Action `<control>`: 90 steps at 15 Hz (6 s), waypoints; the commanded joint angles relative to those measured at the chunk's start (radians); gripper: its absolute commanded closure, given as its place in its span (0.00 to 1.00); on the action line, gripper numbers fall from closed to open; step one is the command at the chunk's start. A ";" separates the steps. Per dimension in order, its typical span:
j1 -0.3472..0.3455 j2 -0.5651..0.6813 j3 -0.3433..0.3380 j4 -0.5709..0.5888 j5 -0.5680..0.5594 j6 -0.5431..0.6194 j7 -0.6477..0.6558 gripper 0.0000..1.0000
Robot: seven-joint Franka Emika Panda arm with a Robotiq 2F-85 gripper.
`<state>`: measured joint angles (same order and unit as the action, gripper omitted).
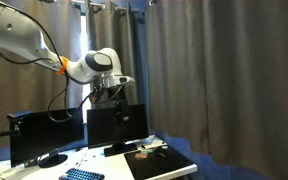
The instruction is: Press a key on the keyboard
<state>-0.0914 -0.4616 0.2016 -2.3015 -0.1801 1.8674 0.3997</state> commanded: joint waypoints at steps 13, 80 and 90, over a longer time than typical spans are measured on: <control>0.153 0.064 0.047 0.027 0.007 0.012 -0.089 0.00; 0.776 1.118 0.117 0.494 0.093 0.679 -0.226 1.00; 0.787 1.152 0.105 0.510 0.089 0.684 -0.217 1.00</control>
<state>0.6729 0.6681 0.3223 -1.8223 -0.1074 2.5440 0.1799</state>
